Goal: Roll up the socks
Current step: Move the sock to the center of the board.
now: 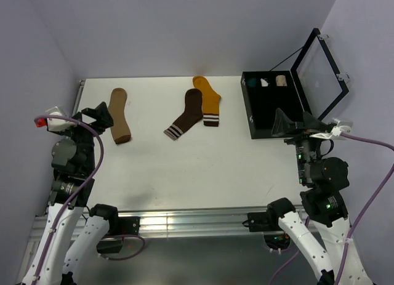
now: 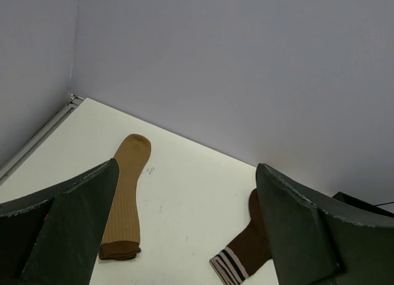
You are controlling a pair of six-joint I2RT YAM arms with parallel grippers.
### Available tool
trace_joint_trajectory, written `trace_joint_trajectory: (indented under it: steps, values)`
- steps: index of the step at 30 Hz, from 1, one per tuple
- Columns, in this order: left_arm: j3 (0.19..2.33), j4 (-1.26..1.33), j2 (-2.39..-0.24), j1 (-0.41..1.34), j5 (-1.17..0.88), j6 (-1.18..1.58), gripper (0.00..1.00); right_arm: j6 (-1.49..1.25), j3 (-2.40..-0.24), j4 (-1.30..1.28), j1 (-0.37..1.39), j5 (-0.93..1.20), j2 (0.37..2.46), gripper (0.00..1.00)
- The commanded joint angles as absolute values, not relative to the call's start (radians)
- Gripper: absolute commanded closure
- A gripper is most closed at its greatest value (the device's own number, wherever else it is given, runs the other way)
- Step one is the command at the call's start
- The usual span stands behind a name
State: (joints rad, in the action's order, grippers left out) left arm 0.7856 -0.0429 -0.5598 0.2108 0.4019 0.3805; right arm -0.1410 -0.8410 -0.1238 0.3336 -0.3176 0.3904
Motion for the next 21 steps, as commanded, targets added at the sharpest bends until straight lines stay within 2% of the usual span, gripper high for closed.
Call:
trace_joint_trajectory:
  steps: [1,7,21]
  values:
    - [0.788,-0.02,-0.568,0.204,0.41,0.387,0.01,-0.152,-0.842,-0.107,0.33,-0.299,0.422,0.0]
    - [0.801,-0.054,-0.609,0.204,0.351,0.426,0.01,-0.212,-0.882,-0.133,0.33,-0.158,0.549,0.0]
    - [0.827,-0.224,-0.675,0.204,0.299,0.475,0.01,-0.278,-1.132,-0.149,0.362,0.077,1.17,0.0]
